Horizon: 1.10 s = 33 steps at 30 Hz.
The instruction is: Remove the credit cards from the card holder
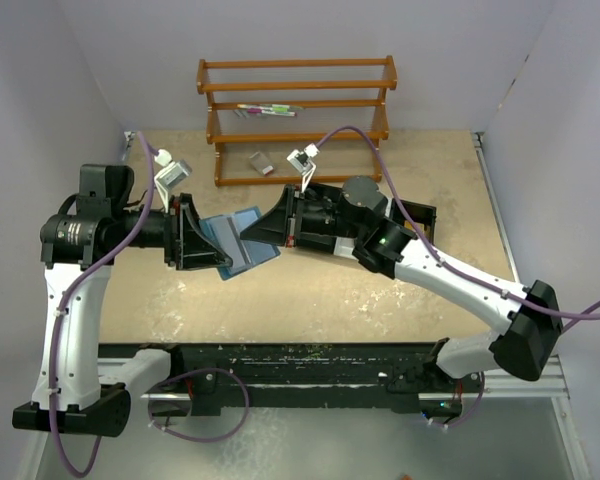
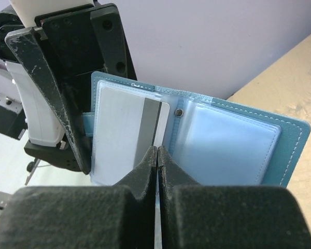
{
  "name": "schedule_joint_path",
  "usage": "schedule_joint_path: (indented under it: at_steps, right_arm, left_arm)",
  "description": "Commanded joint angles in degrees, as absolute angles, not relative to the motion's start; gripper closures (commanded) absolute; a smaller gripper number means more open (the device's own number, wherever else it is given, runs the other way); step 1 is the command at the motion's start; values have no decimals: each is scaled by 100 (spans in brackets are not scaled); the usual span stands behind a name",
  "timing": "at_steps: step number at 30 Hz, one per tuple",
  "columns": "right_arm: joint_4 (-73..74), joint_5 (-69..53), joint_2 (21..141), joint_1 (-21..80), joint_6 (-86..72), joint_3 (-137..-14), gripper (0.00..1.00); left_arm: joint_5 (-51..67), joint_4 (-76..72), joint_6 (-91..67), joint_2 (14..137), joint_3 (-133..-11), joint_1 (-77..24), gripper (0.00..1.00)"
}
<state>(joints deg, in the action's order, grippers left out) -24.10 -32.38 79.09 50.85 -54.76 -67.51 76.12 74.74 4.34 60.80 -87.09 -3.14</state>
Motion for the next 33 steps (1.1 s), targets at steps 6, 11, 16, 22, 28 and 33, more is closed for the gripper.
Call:
schedule_joint_path:
  at_steps: [6,11,16,22,28,33]
  right_arm:
    - [-2760,-3203,7568,5122,-5424,-6711,100]
    - [-2915,-3283,7330,5116,-5553,-6440,92]
    - [-3492,-3439,7183,5114,-5884,-6082,74]
    - [-4345,-3726,7303,5123,-6322,-5996,62]
    - [-4480,-3743,7405,5124,-6371,-6135,62]
    - [-4145,-3729,7490,5125,-6142,-6386,58]
  left_arm:
    - [7849,7374,620,6096,-8921,-344,80]
    - [7929,7295,553,6089,-8990,-343,89]
    - [8156,7132,381,6021,-8981,-343,90]
    - [8329,7041,321,5951,-8987,-345,92]
    - [8637,6976,267,5899,-8987,-345,92]
    - [8757,6895,264,5833,-8982,-348,92]
